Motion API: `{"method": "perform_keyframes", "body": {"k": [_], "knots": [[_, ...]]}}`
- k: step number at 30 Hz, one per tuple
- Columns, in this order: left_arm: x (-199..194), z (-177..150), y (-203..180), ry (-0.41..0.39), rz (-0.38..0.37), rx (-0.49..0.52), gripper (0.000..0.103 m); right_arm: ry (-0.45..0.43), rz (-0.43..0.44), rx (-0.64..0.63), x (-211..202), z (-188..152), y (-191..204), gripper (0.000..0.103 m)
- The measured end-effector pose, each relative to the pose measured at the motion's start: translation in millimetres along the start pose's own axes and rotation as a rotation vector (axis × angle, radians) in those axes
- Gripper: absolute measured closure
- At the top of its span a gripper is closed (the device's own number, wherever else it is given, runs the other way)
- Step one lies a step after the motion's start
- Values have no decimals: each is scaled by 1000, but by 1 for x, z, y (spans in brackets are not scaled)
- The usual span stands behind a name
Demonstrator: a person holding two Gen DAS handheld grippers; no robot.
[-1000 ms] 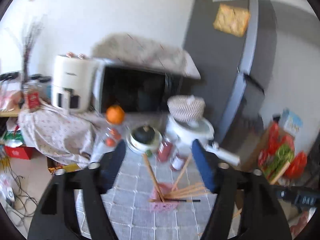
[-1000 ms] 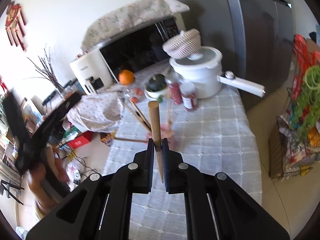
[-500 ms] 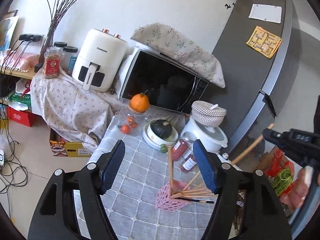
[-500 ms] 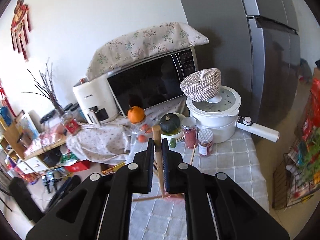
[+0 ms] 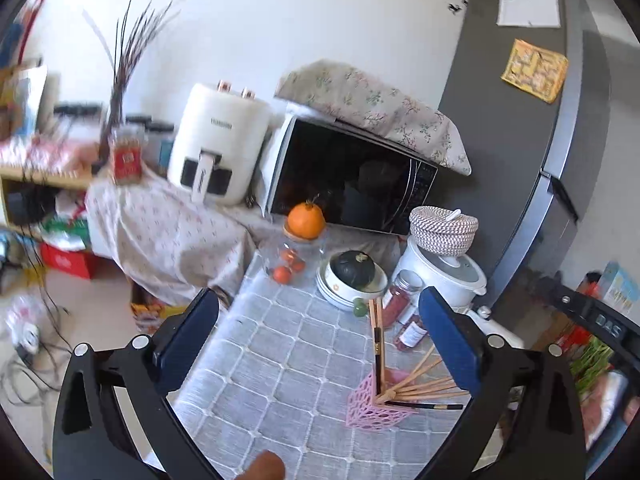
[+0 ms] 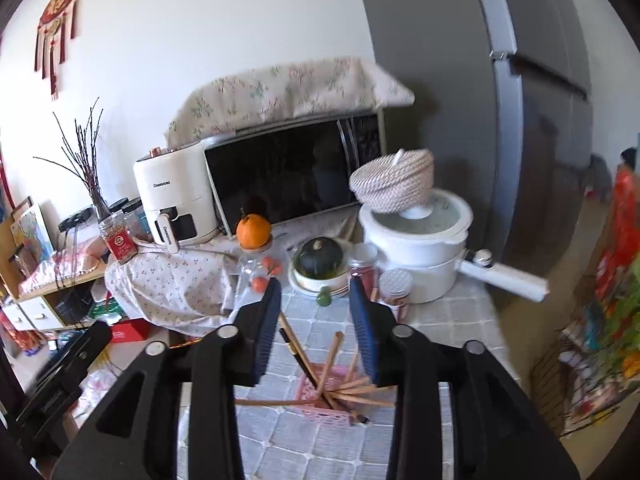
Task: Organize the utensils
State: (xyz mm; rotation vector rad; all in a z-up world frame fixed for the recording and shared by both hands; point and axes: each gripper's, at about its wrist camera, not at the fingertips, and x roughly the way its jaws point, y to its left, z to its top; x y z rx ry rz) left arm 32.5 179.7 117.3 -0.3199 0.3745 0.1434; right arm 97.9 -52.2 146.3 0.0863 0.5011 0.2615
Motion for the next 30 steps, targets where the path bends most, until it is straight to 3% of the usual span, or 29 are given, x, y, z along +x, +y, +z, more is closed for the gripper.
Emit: {"method": "perform_keyframes", "body": {"k": [7,14,22,26,30], "knots": [[-28,-22,-57,-75,11,106,7,-72,-131,-15,-46,-30,-10,33],[-51,-55,-85,-107,-42,108,7,-107,-282,49,-80,-66,-53,6],[-59,-86,-115,-65,-70,185,7,-111,-444,76,-100,-108,-84,6],[-65,-97,-122,-91,-42,221,7,-130,-449,127,-109,-121,-95,6],[-61,-104,-131,-38,-13,274,7,-135,-451,135,-109,-127,-99,6]]}}
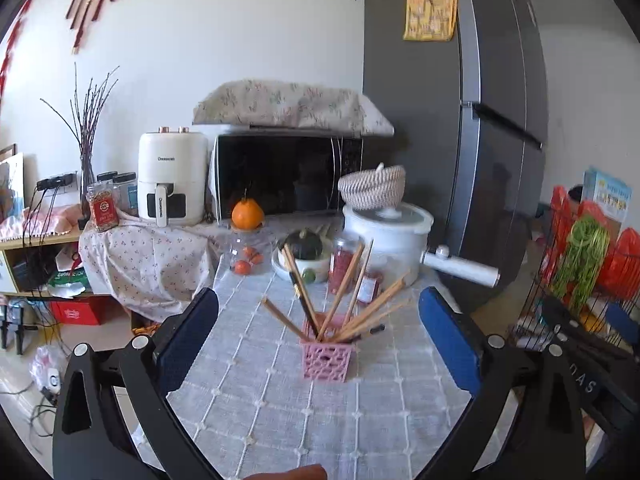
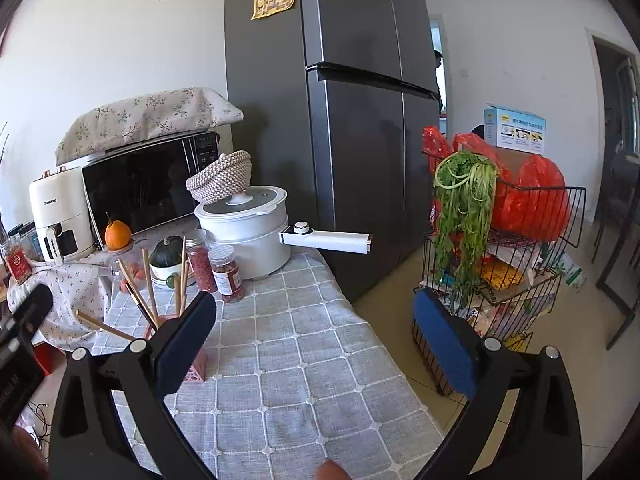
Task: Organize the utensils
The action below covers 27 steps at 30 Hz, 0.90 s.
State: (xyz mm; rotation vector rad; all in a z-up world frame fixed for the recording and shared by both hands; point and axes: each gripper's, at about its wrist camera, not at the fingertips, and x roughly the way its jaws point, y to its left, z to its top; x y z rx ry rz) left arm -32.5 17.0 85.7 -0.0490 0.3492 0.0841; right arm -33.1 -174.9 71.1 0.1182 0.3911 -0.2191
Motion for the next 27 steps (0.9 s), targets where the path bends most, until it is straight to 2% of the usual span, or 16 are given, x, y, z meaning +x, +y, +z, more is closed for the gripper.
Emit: {"method": "perform_keyframes", "body": {"k": [14,27], "knots": [[8,-11,-16,72,-1,19,7,34,-20,-37,0,-9,-2,6],[14,-15,-18,87,13,24,7,87,-15,-22,11,-14,-8,6]]}}
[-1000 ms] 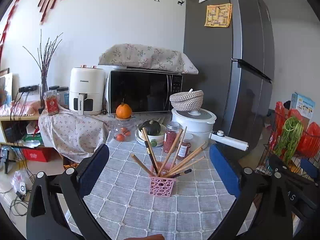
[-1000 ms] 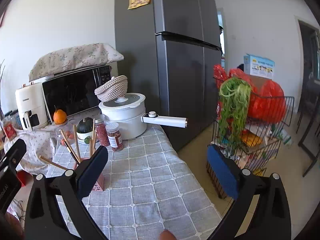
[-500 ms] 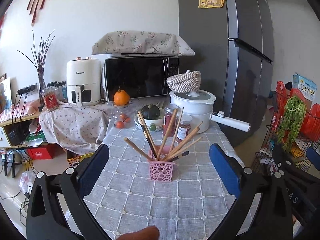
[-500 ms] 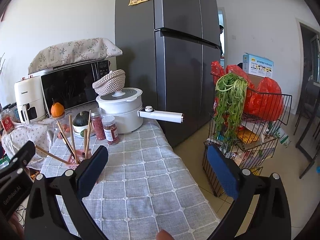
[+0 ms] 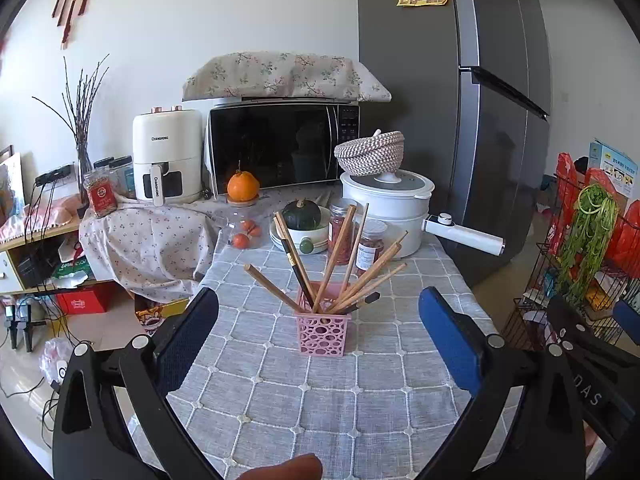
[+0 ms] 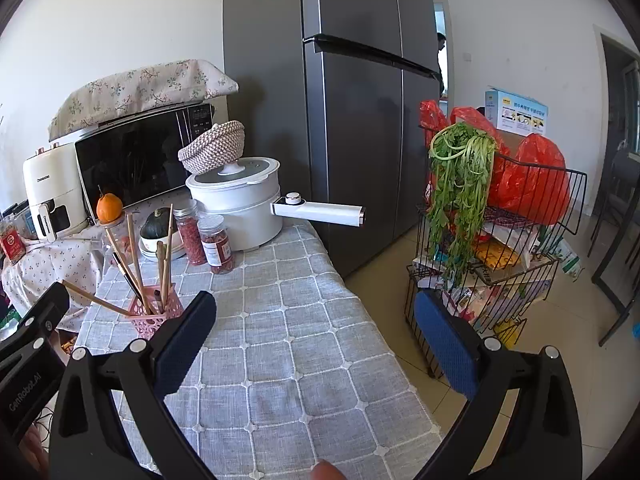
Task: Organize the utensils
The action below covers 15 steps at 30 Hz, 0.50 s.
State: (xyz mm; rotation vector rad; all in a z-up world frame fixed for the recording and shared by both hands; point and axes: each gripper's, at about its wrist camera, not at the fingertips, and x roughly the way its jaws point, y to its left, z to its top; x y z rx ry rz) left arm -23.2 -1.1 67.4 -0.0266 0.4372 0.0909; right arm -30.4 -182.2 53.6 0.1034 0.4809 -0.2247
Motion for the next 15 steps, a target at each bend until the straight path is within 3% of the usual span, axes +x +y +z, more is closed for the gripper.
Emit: {"method": "perform_keyframes", "body": {"k": [15], "knots": [[5,-3,-2,19,8,4,7,10,4,2,1,-1,0,6]]}}
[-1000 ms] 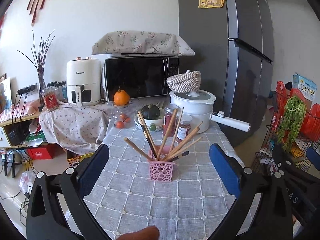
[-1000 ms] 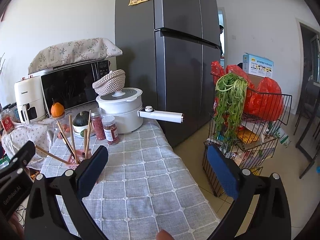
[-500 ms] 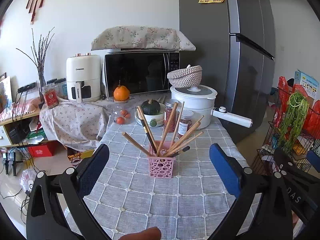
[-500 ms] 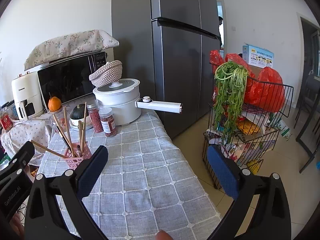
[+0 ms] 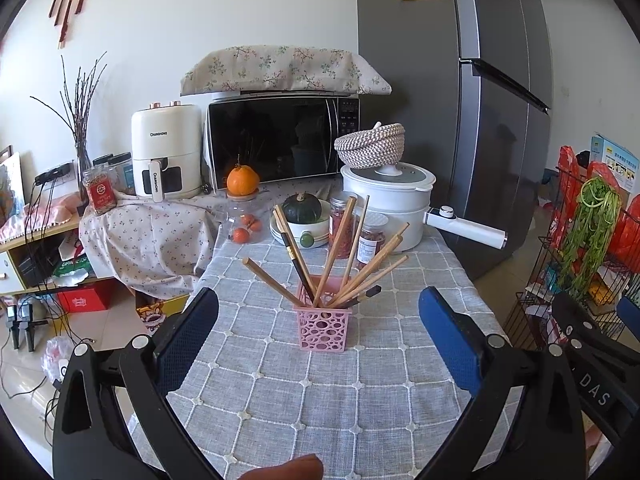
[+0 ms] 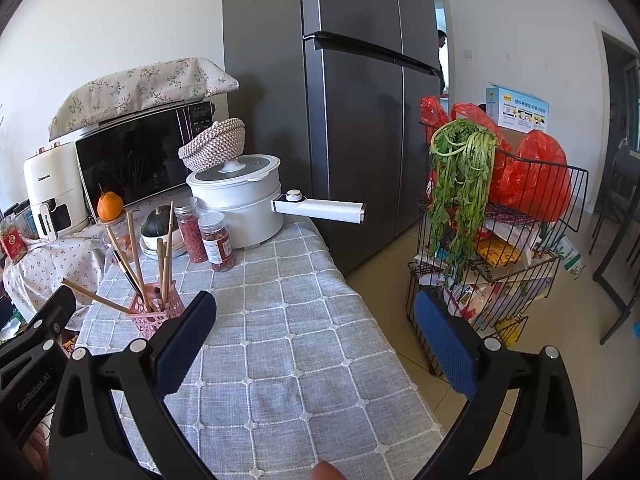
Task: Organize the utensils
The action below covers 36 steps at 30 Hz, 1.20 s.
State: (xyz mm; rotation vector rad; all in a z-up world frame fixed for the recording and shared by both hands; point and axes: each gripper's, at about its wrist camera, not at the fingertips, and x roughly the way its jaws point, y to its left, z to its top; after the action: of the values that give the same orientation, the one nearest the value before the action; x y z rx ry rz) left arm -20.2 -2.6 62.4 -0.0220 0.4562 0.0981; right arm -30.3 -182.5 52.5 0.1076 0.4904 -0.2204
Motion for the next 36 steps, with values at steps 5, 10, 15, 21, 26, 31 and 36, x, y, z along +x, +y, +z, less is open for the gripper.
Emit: {"method": "perform_keyframes", "body": {"k": [5,10,15,21,26,31,36], "knots": [[1,0,1,3,2,-2,7,8,2,1,1,0,0,6],[2,-3,0,9,2,7,7,11,5,3,2,0,0,6],[1,-4,-1,11,5,11,7,14,7,3,3,0,0,6],[1,-4,-1,11,7,10,7,19,9,7,3,-2,0,6],[1,-5,-1,11,16,15,7,22,10,9,4,-2,-1,6],[1,-7,-4,8,25,31,7,28,12,7,5,-3,-1,6],[2,-7,-3,-4,31,25,15,34,12,10,6,-4,-1,6]]}}
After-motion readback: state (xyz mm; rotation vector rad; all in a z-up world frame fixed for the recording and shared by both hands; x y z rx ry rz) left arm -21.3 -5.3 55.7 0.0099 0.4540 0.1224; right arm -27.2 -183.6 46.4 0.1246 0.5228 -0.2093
